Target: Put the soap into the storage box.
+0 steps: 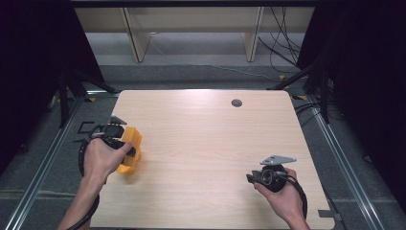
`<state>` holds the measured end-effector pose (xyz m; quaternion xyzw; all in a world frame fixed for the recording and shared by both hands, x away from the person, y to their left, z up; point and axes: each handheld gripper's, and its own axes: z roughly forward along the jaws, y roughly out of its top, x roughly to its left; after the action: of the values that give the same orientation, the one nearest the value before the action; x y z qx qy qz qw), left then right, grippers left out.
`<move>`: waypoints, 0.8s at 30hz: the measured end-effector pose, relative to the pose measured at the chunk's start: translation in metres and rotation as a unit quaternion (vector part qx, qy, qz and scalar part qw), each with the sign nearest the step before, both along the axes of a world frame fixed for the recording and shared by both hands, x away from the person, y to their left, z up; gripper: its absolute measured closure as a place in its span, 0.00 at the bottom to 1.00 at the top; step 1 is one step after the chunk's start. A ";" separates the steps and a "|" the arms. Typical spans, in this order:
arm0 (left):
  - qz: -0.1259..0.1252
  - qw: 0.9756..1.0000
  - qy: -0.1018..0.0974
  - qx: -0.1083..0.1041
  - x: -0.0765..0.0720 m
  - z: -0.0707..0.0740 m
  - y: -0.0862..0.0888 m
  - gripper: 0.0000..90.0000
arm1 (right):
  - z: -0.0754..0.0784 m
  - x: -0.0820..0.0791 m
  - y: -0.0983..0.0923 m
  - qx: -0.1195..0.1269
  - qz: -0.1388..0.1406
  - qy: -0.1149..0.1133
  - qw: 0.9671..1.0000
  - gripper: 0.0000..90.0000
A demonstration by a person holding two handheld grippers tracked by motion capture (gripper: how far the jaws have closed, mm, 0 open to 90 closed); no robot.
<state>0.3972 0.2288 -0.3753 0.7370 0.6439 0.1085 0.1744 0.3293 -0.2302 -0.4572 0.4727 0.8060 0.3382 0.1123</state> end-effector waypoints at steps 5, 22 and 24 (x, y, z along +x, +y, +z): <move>0.011 1.000 0.005 0.003 0.005 -0.004 0.005 0.67 | -0.001 0.001 -0.001 0.001 0.008 -0.010 1.000 0.76; 0.025 1.000 0.003 0.017 0.016 -0.019 0.013 0.67 | 0.000 -0.001 0.000 0.000 -0.003 -0.001 1.000 0.76; 0.028 0.999 0.005 0.017 0.018 -0.021 0.014 0.67 | -0.001 0.001 -0.001 0.001 0.006 -0.007 1.000 0.76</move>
<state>0.4151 0.2428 -0.3965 0.7223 0.6629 0.1208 0.1558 0.3304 -0.2309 -0.4579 0.4654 0.8079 0.3426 0.1154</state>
